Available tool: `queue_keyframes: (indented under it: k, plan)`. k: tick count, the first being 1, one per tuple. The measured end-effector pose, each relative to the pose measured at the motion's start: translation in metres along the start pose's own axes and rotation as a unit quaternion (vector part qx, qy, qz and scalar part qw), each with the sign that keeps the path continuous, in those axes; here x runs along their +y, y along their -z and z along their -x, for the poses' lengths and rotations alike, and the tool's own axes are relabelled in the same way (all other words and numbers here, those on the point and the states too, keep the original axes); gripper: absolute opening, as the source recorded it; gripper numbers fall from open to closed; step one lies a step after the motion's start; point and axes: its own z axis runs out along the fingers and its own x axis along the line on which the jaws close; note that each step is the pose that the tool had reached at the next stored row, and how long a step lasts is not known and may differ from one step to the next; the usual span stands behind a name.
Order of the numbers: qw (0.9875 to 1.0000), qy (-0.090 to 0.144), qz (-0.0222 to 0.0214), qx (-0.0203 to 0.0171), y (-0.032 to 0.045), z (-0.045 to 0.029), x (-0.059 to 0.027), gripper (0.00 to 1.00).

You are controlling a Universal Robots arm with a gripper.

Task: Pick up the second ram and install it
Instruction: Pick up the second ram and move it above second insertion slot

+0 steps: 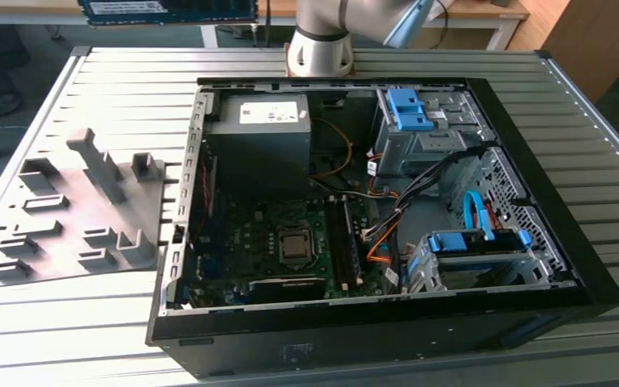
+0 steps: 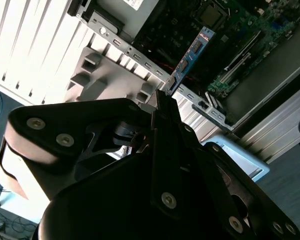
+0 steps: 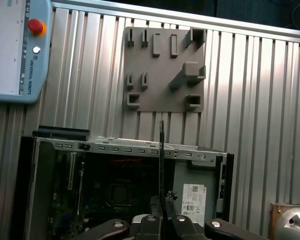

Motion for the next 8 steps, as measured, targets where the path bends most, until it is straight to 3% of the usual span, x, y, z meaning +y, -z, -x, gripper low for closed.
queue_keyframes:
  k: [8]
  plan:
    - [1.0000,0.000,0.0002,0.0000,-0.0008,-0.0019,-0.0220,0.14]
